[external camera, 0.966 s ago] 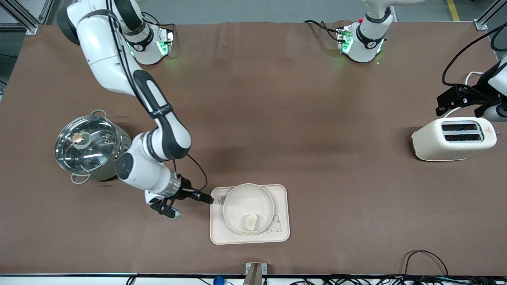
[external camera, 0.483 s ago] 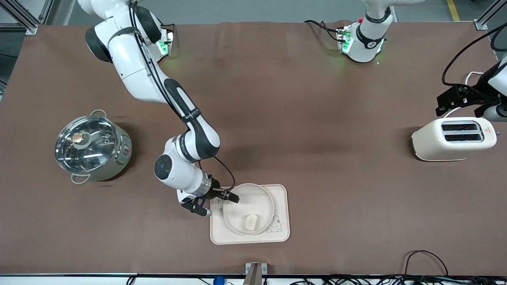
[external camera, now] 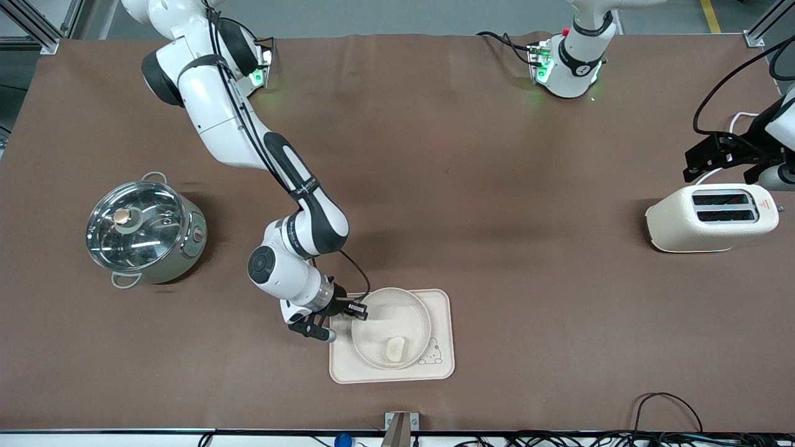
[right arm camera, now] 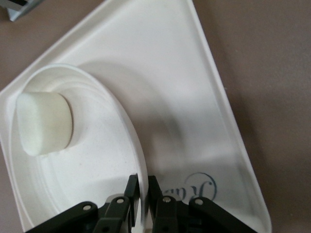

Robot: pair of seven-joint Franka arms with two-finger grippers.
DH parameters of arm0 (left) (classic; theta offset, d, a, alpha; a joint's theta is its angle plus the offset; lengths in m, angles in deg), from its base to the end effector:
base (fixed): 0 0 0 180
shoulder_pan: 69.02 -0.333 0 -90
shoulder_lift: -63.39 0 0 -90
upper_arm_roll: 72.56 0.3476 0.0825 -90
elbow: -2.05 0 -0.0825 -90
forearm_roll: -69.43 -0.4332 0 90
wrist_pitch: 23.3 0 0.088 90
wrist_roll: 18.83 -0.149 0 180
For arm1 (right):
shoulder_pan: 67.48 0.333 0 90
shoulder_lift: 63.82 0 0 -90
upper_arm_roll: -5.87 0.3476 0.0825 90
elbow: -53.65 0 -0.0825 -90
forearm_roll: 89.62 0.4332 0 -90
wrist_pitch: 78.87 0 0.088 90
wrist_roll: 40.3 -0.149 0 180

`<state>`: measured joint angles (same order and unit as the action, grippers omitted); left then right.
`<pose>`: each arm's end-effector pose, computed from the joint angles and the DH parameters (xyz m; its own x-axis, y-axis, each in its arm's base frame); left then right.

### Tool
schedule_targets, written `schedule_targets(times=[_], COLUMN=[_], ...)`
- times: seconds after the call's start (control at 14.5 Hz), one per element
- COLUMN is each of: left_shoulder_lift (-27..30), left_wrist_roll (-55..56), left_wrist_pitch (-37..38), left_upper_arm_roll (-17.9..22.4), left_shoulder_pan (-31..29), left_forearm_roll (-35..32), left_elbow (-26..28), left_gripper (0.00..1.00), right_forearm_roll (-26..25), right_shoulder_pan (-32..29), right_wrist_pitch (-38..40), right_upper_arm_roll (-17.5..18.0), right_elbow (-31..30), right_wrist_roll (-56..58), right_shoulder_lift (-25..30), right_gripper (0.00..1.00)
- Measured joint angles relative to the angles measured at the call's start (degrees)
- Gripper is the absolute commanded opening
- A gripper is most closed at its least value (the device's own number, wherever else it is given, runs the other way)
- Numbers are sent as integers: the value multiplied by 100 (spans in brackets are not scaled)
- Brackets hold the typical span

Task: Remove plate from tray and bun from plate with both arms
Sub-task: 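Lift the bowl with bun off the tray and set it beside, then withdraw the right gripper while the left gripper reaches the bowl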

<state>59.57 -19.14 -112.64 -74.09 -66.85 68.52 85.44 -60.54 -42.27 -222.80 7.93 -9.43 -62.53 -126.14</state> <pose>0.6265 -0.0376 0.6322 0.9969 -0.0696 0.0371 -0.0691 -0.9975 -0.0143 0.7825 0.4008 0.1267 0.9500 -0.3088 0.0455 -0.2510 -0.8426 -0.4765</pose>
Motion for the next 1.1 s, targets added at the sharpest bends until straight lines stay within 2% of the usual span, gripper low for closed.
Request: schedule_targets(times=[0.28, 0.41, 0.69, 0.9, 1.1], left_shoulder_lift=[-1, -1, -3, -8, -15], left_wrist_roll=[0, 0, 0, 5, 156], left_wrist_pitch=[0, 0, 2, 12, 16], left_upper_arm_roll=[0, 0, 0, 0, -13], left_shoulder_pan=[0, 0, 0, 0, 6], left_forearm_roll=[0, 0, 0, 0, 100], left_elbow=[-1, -1, 3, 44, 188], left_gripper=[100, 100, 100, 100, 100], right_forearm_roll=[-2, -2, 53, 795, 1213], right_shoulder_pan=[85, 105, 99, -28, -74], right_wrist_pitch=[72, 81, 86, 78, -402], right_upper_arm_roll=[50, 204, 403, 459, 526], right_elbow=[30, -353, -2103, -3756, -5053], right_wrist_roll=[147, 265, 704, 1764, 2540], right_shoulder_lift=[216, 564, 1936, 3168, 3806], right_gripper=[0, 0, 0, 0, 0])
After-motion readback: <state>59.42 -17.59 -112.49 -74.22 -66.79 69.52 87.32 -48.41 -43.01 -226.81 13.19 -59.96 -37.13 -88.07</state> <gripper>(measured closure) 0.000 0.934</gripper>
